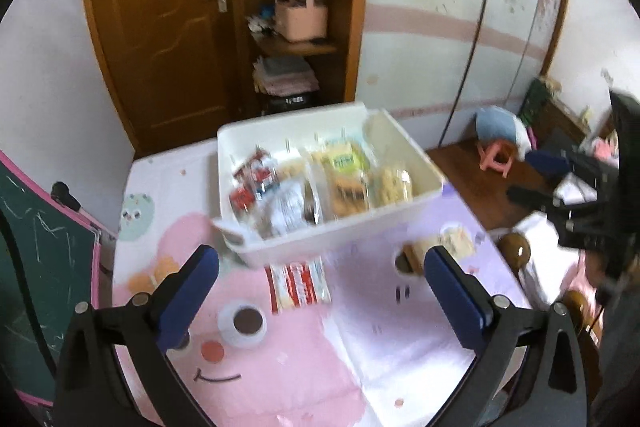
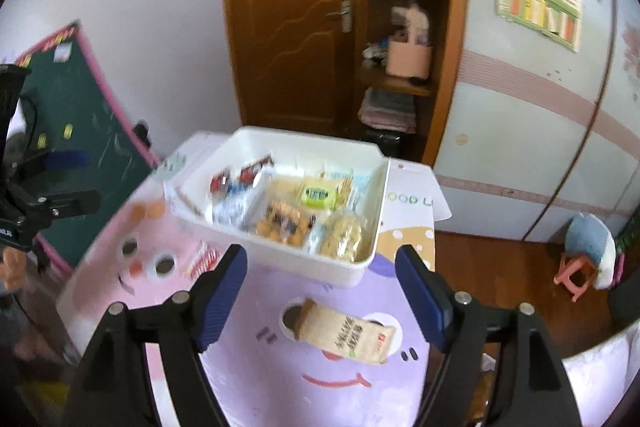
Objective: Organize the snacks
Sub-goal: 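Grasp the Lipo Cookies pack with the left gripper while the right grasps the beige biscuit bag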
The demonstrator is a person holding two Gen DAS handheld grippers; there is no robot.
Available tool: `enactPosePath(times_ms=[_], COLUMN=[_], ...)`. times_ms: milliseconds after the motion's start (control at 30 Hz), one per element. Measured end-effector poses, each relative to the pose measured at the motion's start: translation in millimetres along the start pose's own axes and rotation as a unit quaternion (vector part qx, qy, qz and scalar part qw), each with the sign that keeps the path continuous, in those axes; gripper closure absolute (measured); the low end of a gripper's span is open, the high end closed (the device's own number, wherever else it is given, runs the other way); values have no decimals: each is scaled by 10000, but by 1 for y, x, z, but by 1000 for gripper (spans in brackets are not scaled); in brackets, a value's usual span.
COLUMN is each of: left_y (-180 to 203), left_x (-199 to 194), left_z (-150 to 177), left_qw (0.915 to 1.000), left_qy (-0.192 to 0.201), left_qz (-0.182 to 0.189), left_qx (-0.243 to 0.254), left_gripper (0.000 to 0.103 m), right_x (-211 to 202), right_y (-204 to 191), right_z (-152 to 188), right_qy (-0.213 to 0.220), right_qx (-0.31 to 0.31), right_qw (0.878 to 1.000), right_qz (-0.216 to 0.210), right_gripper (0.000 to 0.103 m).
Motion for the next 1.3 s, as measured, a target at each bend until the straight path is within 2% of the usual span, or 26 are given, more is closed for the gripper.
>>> enactPosePath(times_ms=[100,267,367,467,767,1000,1067,1200,1300], left_y=[6,6,0,-8,-29,-46,-49,-50,-50], left_x=[13,51,81,104,150,168,170,175,178], left_z=[27,66,88,103,127,141,142,143,145], left_qw=[9998,9989,9972,9951,9893,9828,9822,9815,9811], left_qy=[-177,-433,-667,-888,-1203,-1392,-1379,-1397,-1414], left_qz=[5,-174,-342,-436,-775,-1059,-1117,-1160,-1191], left_qx=[49,59,79,-27,-275,-590,-608,-611,-569], left_gripper=[1,1,1,1,1,1,1,1,1], right_x=[11,43,65,81,112,123,122,115,111], right_y=[3,5,7,10,4,-2,-5,-16,-22], right_z=[25,86,122,142,164,169,175,178,181], right_qy=[-206,-654,-1013,-1270,-1649,-1881,-2058,-2040,-2038], right_qx=[-387,-1340,-1530,-1609,-1852,-1292,-1092,-1042,-1167], right_qw=[9989,9885,9815,9758,9587,9565,9522,9506,9523], right_qz=[-144,-251,-544,-764,-1396,-1817,-1975,-2096,-1949], right_gripper=[26,26,26,26,26,26,26,23,23])
Point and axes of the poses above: each gripper's, at about its wrist camera, not at the fingertips, and x roughly the way its jaws point, y to its right, z to its underside, the point moved 10 cm from there along x, roughly the way its jaws point, and after that the axes turned 15 degrees about y, right-handed, at the moved point
